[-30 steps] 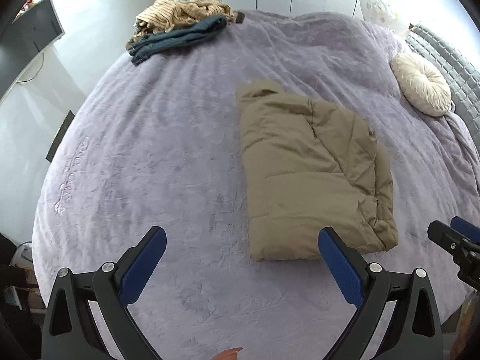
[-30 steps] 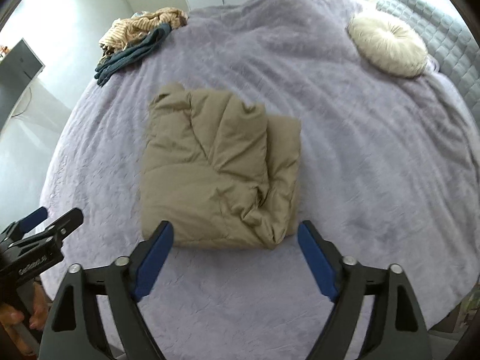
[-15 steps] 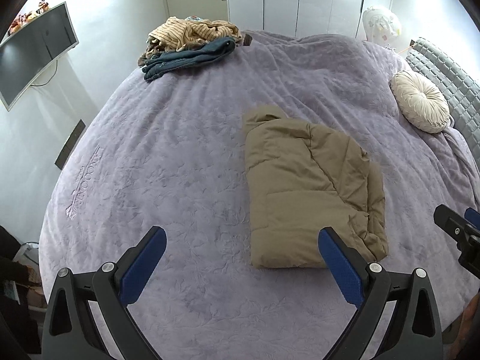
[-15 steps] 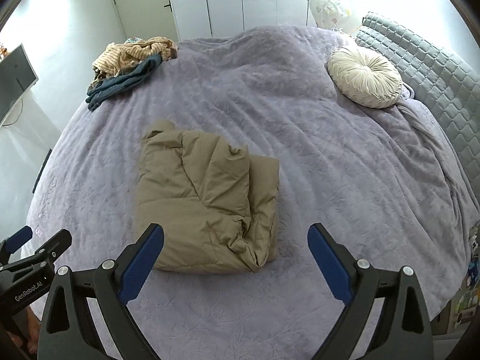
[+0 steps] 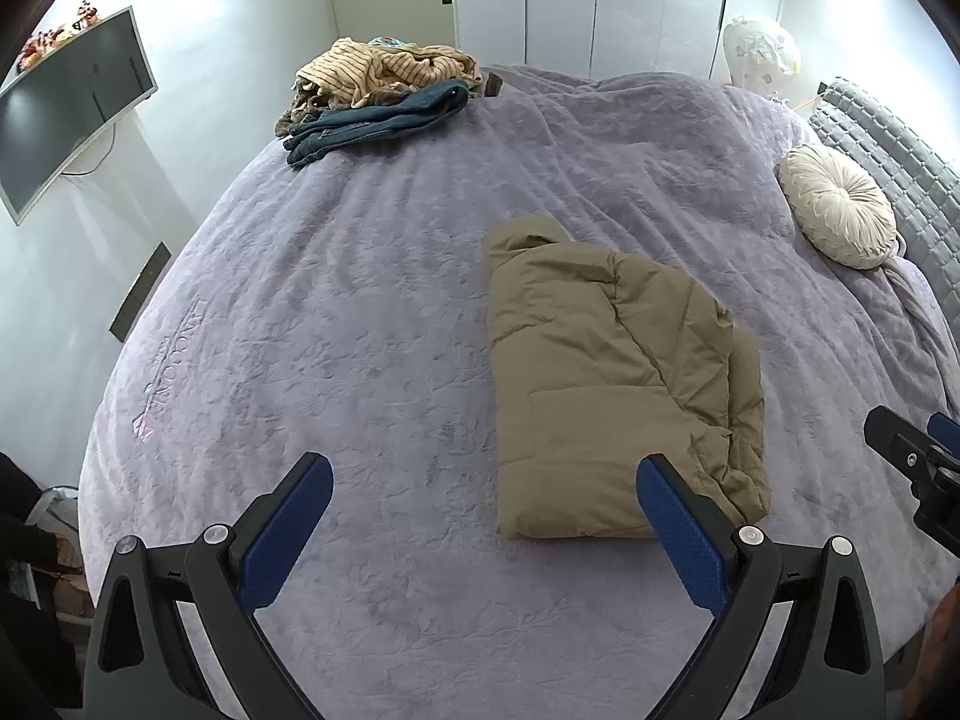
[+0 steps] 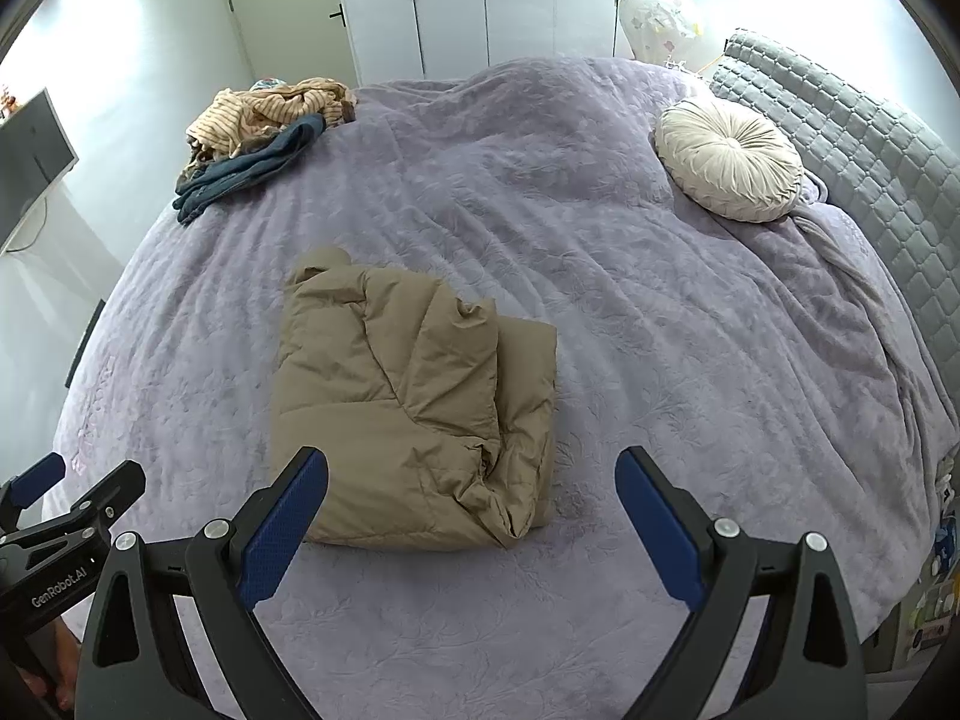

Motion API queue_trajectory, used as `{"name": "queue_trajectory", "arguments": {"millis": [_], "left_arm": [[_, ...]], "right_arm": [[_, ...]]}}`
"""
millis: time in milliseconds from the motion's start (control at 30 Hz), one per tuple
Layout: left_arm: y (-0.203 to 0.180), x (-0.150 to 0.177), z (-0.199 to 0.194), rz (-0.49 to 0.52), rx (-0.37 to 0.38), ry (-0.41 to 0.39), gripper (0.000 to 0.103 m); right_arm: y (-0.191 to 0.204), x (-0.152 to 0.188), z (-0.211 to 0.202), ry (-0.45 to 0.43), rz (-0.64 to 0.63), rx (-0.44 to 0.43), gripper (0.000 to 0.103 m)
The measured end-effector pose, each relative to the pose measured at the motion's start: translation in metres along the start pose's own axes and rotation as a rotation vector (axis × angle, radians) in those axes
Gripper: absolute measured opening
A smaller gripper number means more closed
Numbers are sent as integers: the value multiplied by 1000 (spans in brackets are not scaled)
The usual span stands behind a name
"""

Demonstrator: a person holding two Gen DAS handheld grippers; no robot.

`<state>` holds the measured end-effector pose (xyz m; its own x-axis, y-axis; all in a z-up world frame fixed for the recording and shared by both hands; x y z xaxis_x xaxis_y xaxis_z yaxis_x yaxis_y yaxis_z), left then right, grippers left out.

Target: Fold large clothes

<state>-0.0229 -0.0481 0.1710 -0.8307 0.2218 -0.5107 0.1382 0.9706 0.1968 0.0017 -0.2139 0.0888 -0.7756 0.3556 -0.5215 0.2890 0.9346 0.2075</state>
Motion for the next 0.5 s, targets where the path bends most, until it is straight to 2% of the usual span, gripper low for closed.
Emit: {"name": "queue_trajectory", "arguments": {"millis": [500], "left_arm": [[-2, 0, 0, 1, -7, 0, 101]], "right_arm": [[0, 2, -2, -3, 14, 1, 97]]}}
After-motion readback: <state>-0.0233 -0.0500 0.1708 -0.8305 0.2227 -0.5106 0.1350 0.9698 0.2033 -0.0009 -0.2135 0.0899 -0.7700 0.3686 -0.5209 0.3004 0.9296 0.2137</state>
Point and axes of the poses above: each gripper's, at about its wrist camera, not at the fingertips, and z roughly the way its jaws point, y to its left, x to its underside, the point moved 3 cm from there along z, roughly the way its jaws point, and after that the axes turned 6 degrees about z, right-handed, at the moved point
